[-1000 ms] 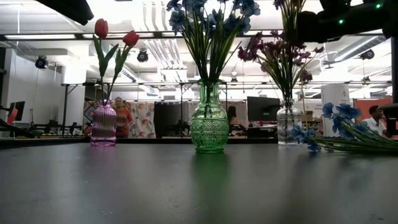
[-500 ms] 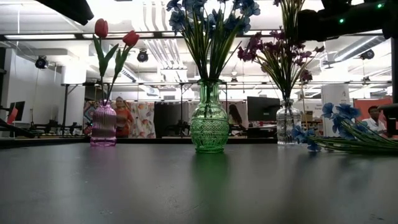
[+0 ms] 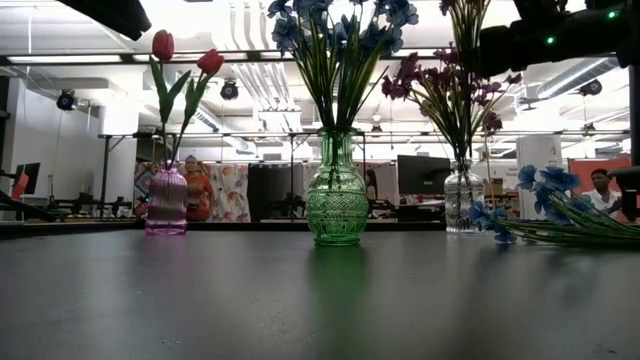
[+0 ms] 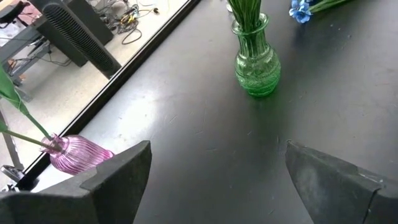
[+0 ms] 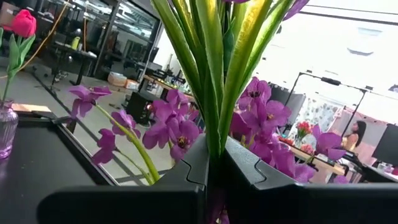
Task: Sort flowers into vase by color
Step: Put the violet flowers into the transparent vase
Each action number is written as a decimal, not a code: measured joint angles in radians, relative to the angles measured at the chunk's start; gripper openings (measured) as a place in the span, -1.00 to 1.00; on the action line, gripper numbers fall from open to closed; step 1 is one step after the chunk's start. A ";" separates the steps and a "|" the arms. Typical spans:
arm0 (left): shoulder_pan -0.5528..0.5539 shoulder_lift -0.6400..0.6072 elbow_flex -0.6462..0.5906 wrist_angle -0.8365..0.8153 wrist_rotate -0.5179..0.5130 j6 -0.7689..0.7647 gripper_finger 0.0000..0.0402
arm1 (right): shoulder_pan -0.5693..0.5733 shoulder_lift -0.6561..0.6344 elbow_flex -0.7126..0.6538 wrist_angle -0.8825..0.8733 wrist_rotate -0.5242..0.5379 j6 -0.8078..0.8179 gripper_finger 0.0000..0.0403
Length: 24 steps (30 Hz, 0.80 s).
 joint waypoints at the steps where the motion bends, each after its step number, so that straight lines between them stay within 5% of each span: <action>1: 0.000 0.000 0.000 0.000 0.000 0.000 0.73 | 0.000 0.000 0.000 0.010 0.000 -0.005 -0.91; 24: 0.000 0.000 0.000 0.009 0.000 0.000 0.73 | -0.105 0.013 -0.005 0.063 -0.018 0.170 -0.91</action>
